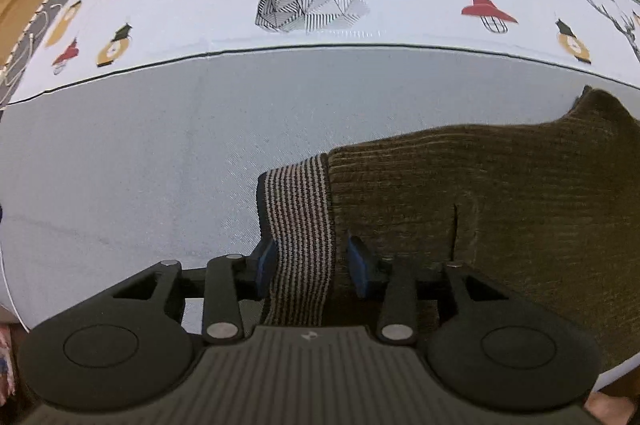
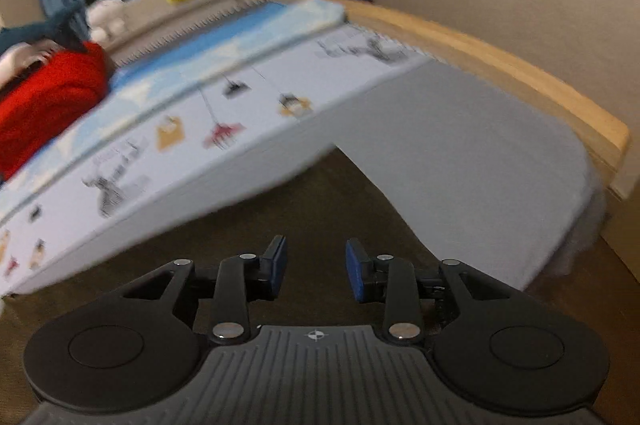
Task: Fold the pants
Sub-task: 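Open both tools and lift them off the pants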
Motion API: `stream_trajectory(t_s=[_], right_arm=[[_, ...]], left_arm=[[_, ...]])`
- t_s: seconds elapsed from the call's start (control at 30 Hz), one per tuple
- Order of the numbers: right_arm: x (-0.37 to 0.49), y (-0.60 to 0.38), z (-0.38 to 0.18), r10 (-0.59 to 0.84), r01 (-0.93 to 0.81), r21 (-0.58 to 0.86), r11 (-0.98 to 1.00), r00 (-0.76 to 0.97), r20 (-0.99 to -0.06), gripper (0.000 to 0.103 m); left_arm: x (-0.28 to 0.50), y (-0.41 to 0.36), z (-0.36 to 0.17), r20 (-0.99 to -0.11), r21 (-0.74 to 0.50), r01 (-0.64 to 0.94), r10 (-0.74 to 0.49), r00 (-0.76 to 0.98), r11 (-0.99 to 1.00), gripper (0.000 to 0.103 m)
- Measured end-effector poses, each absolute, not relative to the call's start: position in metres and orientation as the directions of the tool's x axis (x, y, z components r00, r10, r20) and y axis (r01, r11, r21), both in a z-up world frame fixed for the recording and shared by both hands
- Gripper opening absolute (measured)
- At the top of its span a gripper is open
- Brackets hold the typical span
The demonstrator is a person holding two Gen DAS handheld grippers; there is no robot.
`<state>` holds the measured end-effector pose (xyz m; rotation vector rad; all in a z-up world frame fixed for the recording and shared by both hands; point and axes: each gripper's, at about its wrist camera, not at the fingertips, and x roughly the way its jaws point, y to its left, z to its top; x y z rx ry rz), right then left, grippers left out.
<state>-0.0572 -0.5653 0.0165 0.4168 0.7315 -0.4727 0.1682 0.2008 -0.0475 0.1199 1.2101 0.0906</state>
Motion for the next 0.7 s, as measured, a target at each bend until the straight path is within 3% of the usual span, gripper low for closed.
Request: stream_trajectory(t_s=[0.13, 0.33, 0.43, 0.57, 0.7], right_arm=[[-0.063, -0.575, 0.016, -0.251, 0.560, 0.251, 0.790, 0.668, -0.701, 0.034], [-0.066, -0.575, 0.018, -0.249, 0.546, 0.251, 0.799, 0.680, -0.690, 0.034], [-0.069, -0.576, 0.018, -0.260, 0.554, 0.240, 0.797, 0.674, -0.691, 0.034], [-0.082, -0.581, 0.018, -0.268, 0.594, 0.286, 0.751, 0.672, -0.691, 0.034], [-0.095, -0.592, 0.007, -0.265, 0.659, 0.361, 0.659, 0.654, -0.709, 0.035]], left_arm=[[0.162, 0.184, -0.021, -0.889, 0.135, -0.046, 0.141, 0.435, 0.990, 0.044], [0.152, 0.112, 0.038, -0.846, 0.040, 0.003, 0.033, 0.532, 0.999, 0.045], [0.139, 0.063, 0.061, -0.804, -0.059, 0.061, -0.083, 0.589, 0.996, 0.048], [0.111, 0.005, 0.053, -0.760, -0.106, 0.166, -0.187, 0.623, 0.980, 0.052], [0.098, -0.043, 0.011, -0.849, -0.005, 0.251, -0.137, 0.510, 0.968, 0.050]])
